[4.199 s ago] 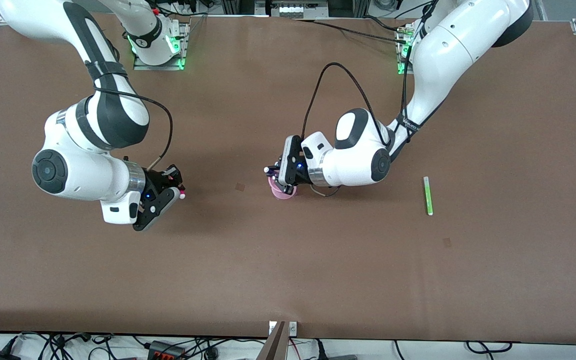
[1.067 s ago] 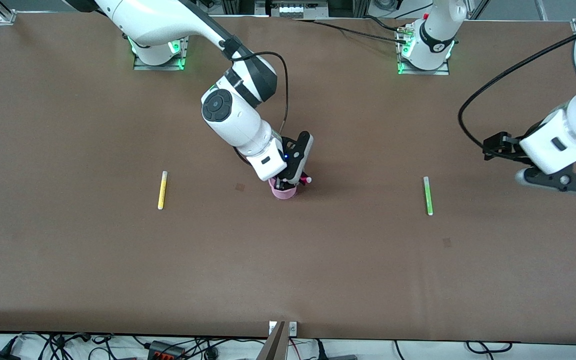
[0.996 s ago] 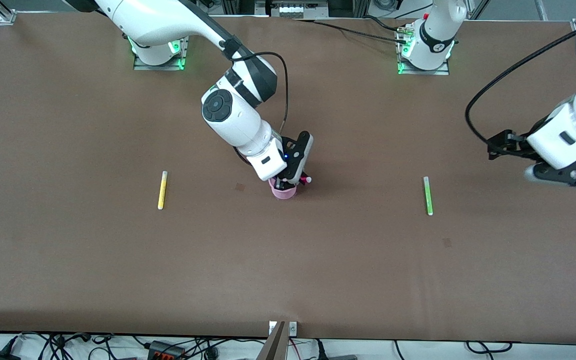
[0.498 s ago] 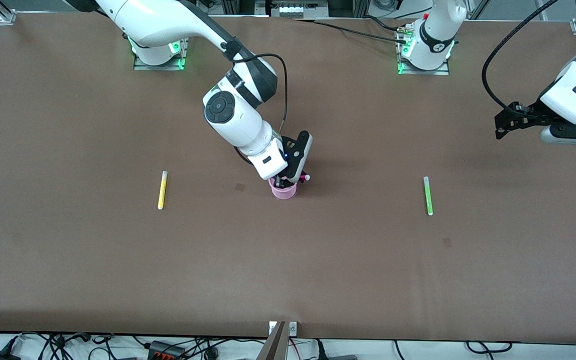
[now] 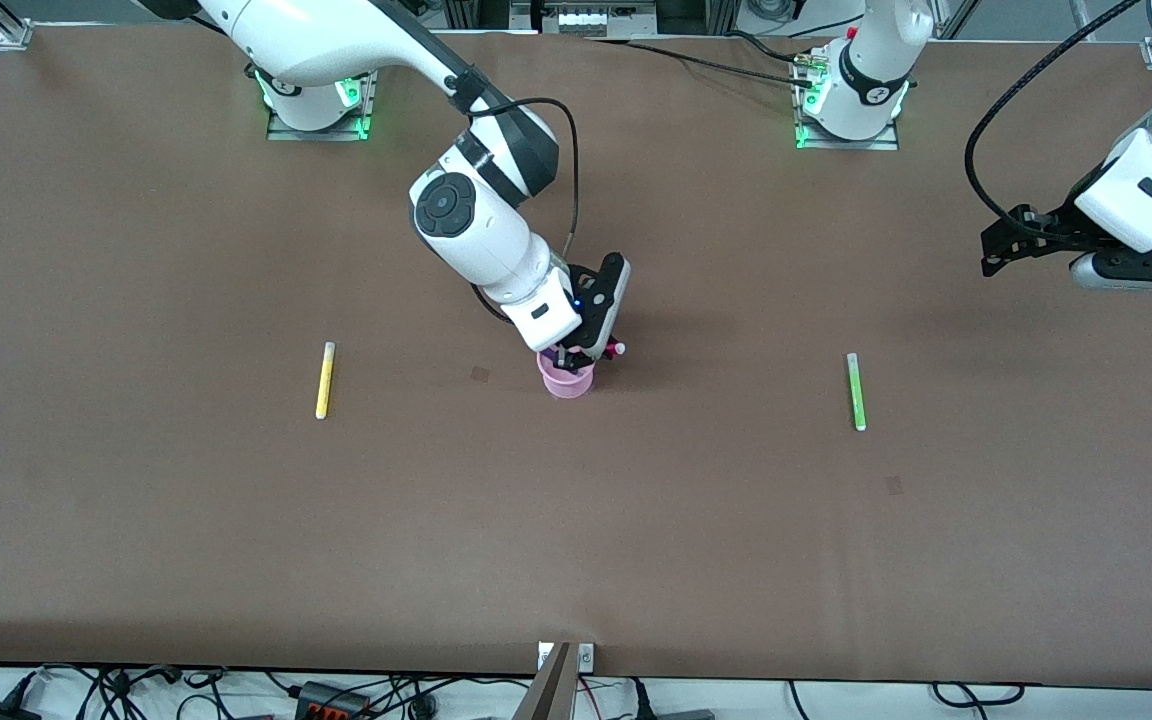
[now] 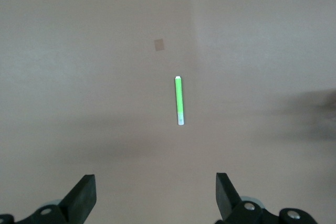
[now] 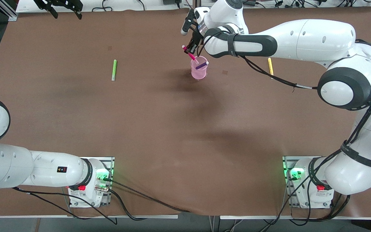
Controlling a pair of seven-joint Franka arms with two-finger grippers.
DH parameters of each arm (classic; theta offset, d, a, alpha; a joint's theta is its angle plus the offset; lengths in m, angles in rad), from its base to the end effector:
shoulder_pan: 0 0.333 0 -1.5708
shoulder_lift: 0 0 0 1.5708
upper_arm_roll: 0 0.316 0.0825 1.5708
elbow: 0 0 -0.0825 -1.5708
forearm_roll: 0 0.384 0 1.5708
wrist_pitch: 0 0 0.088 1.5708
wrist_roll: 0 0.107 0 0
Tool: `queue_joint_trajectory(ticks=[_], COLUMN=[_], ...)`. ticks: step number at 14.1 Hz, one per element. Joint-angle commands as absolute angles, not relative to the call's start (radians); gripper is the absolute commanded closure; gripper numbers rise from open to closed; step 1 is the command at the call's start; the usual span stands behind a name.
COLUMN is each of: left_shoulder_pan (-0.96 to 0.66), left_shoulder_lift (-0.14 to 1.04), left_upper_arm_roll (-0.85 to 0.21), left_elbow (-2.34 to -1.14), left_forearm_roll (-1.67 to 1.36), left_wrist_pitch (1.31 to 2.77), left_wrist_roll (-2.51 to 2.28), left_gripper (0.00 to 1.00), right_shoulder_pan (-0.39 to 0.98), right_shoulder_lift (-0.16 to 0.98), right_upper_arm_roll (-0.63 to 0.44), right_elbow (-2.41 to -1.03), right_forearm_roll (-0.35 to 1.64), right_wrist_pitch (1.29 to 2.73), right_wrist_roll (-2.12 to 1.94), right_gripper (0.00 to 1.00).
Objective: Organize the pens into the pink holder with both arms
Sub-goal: 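Lower the magenta marker into the pink cup with the right gripper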
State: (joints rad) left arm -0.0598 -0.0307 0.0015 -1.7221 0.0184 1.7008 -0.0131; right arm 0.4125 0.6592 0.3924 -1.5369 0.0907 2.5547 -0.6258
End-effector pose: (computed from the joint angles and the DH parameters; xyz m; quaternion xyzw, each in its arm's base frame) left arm 0.5521 -0.0305 0.5809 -0.9997 0.0237 -0.0050 0.0089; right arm 0.5520 0.4911 0.3327 -0.7895 -0.5642 -0.1837 0.1570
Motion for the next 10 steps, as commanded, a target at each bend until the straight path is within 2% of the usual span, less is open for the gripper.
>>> queue_joint_trajectory(ticks=[1,10], left_shoulder_pan=[-0.066,-0.063], left_shoulder_lift=[-0.029,-0.029], left_upper_arm_roll=[0.011,0.008], left_elbow=[-1.707,-1.704], left_forearm_roll=[0.008,0.011], left_wrist_pitch=[1.680,1.663], left_wrist_roll=[-0.020,-0.021], left_gripper=[0.00,0.00], right_shoulder_pan=[0.407,0.399], right_shoulder_lift=[0.640,0.638], right_upper_arm_roll=[0.396,0.394], right_elbow=[-1.581,-1.595], right_forearm_roll=[0.087,0.087], right_wrist_pitch=[2.559,2.559], right_wrist_roll=[-0.634,-0.635], right_gripper=[1.00,1.00])
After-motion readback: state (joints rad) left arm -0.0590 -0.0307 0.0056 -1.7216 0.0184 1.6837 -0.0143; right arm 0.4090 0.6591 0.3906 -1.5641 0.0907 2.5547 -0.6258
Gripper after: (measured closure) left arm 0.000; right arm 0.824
